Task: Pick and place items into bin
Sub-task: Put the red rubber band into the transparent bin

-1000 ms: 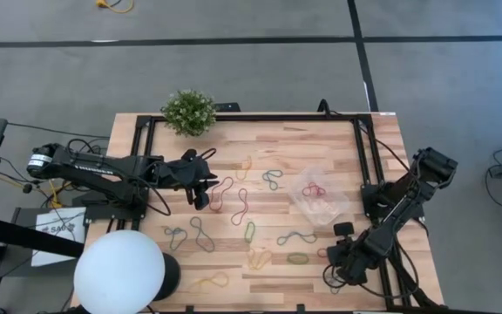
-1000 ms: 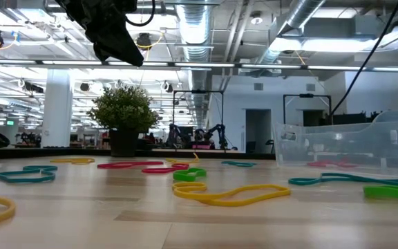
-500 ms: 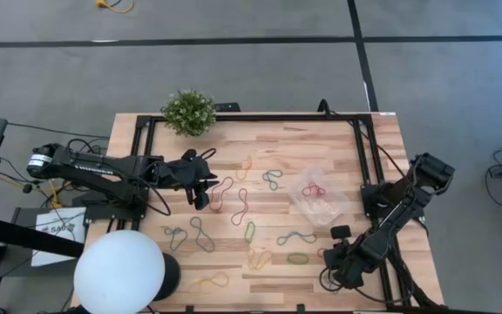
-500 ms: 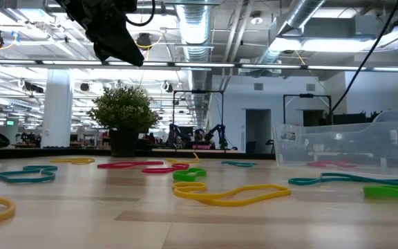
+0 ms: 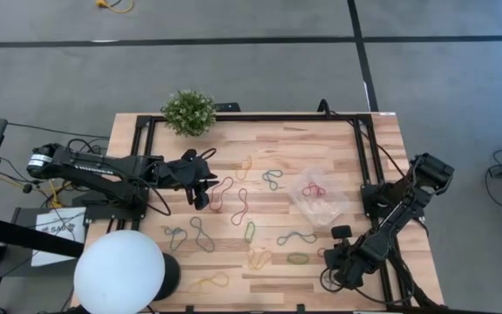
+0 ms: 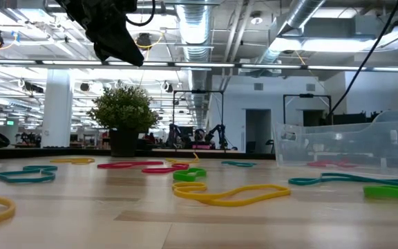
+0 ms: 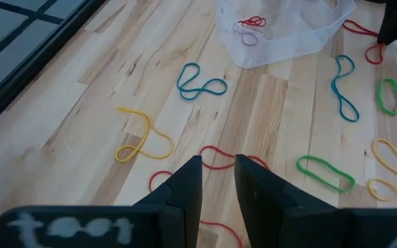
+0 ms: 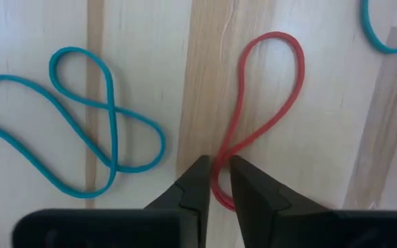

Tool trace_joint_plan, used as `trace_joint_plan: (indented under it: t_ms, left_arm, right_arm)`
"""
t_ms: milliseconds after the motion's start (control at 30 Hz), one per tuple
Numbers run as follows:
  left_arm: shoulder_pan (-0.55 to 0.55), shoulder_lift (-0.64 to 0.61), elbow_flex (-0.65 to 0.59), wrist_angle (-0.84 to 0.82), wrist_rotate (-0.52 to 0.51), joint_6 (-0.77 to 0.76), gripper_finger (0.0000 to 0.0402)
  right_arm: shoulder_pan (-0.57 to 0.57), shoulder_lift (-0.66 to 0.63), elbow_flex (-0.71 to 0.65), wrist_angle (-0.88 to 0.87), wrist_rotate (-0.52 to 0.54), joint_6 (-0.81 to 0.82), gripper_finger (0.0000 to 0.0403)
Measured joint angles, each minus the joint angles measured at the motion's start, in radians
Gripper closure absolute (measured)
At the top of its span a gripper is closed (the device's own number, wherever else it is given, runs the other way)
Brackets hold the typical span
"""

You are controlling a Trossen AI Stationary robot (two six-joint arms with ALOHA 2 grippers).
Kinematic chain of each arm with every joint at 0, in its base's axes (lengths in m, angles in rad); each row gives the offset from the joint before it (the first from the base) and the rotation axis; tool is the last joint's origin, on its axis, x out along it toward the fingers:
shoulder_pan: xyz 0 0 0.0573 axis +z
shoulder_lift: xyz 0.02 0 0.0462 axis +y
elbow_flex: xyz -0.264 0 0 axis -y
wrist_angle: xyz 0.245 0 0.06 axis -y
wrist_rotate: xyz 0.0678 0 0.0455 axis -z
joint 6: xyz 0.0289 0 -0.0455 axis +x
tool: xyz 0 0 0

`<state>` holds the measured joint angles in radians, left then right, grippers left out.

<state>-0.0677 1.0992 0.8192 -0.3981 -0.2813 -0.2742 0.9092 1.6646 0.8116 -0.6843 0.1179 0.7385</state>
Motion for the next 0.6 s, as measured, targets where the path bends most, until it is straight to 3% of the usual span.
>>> trace_joint_plan:
  t_ms: [133,267,400,500,600]
  left_arm:
    - [0.0,0.0,0.0,0.0,0.0,0.001,0.0324]
    - [0.0,0.0,0.0,0.0,0.0,0.002,0.0324]
    - [0.0,0.0,0.0,0.0,0.0,0.002,0.0324]
    - [0.0,0.0,0.0,0.0,-0.001,0.002,0.0324]
    - [0.0,0.0,0.0,0.0,-0.011,0.005,0.0324]
  right_arm:
    - [0.001,0.0,0.0,0.005,-0.014,-0.042,0.0397]
    - [-0.001,-0.001,0.039,-0.029,-0.034,-0.097,0.0398]
    - [-0.006,-0.036,0.154,-0.183,-0.018,-0.145,0.0401]
    - [-0.005,-0.081,0.239,-0.414,0.081,-0.144,0.0402]
    - [0.007,-0.139,0.309,-0.611,0.259,-0.139,0.0402]
